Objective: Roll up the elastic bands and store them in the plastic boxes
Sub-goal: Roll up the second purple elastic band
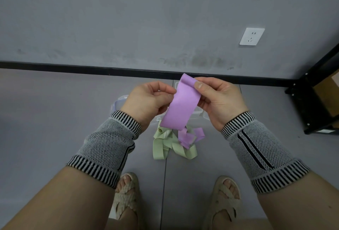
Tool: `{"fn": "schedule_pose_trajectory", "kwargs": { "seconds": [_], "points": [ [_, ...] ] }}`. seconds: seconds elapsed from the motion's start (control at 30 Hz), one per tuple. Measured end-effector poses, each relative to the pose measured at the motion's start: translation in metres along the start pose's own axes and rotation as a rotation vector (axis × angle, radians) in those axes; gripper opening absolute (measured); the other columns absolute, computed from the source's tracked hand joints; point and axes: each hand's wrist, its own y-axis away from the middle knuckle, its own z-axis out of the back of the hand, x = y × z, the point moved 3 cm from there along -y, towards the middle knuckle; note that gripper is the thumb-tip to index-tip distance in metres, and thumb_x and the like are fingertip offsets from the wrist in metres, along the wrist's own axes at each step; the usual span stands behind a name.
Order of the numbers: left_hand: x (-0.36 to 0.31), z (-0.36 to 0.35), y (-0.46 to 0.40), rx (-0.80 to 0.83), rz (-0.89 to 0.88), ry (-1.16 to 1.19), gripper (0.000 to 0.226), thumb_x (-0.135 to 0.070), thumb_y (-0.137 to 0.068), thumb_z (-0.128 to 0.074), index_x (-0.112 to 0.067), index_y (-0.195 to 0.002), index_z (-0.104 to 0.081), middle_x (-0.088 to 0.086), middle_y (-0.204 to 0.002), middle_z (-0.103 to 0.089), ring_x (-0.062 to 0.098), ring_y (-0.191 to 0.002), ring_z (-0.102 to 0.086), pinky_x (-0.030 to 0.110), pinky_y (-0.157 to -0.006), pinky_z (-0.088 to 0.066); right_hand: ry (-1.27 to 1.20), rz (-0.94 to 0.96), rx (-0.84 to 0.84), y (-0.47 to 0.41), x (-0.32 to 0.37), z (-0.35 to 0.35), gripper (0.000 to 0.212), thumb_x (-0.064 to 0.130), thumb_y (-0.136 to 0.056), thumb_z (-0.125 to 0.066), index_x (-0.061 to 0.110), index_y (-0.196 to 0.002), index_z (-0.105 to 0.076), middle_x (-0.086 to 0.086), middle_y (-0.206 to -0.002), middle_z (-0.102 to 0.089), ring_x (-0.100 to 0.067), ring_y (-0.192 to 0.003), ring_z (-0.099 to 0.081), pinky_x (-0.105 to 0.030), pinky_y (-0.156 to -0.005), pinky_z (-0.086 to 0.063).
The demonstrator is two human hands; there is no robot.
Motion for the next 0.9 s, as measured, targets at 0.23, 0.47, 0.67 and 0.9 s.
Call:
{"fn": "schedule_pose_trajectory", "kwargs": {
  "seconds": [0.23, 0.47, 0.67, 0.9],
  "points": [
    [-0.0012, -0.0010, 0.0007, -0.029, -0.030, -0.060, 0.021, 0.008, -0.082, -0.059, -0.011, -0.074, -0.065, 0.001, -0.054, -0.052, 0.014, -0.052, -0.040, 0.028, -0.058, -0.038, 0.023, 0.019, -0.008, 0.0006, 0.0000, 0.0007, 0.009, 0.000, -0.087, -0.060, 0.004, -0.092, -0.067, -0.012, -0.088, -0.068, -0.018, -0.079, -0.064, -0.026, -0.070, -0.056],
    [-0.0034, -0.0019, 0.0010, -0.010, -0.054, -0.030, 0.023, 0.010, -0.081, -0.059, -0.010, -0.072, -0.055, -0.005, -0.044, -0.051, 0.016, -0.051, -0.038, 0.028, -0.057, -0.033, -0.035, 0.007, -0.023, 0.0006, 0.0018, 0.0023, 0.008, 0.001, -0.087, -0.060, 0.004, -0.091, -0.067, -0.013, -0.089, -0.068, -0.020, -0.079, -0.064, -0.030, -0.070, -0.057],
    [-0.0024, -0.0056, 0.0010, 0.028, -0.011, -0.048, 0.018, 0.007, -0.081, -0.061, -0.009, -0.074, -0.064, 0.000, -0.051, -0.057, 0.013, -0.049, -0.042, 0.025, -0.055, -0.037, -0.045, 0.009, -0.025, 0.0013, 0.0024, 0.0013, 0.008, 0.001, -0.087, -0.060, 0.003, -0.090, -0.067, -0.014, -0.090, -0.069, -0.021, -0.080, -0.064, -0.034, -0.076, -0.055],
    [-0.0041, -0.0056, 0.0015, 0.024, -0.037, -0.013, 0.017, 0.007, -0.081, -0.061, -0.008, -0.075, -0.065, 0.005, -0.056, -0.057, 0.017, -0.055, -0.040, 0.027, -0.056, -0.036, -0.050, 0.023, -0.031, 0.0014, 0.0034, 0.0018, 0.010, 0.001, -0.086, -0.060, 0.006, -0.086, -0.068, -0.010, -0.086, -0.070, -0.019, -0.078, -0.065, -0.032, -0.073, -0.056]
  ]
}}
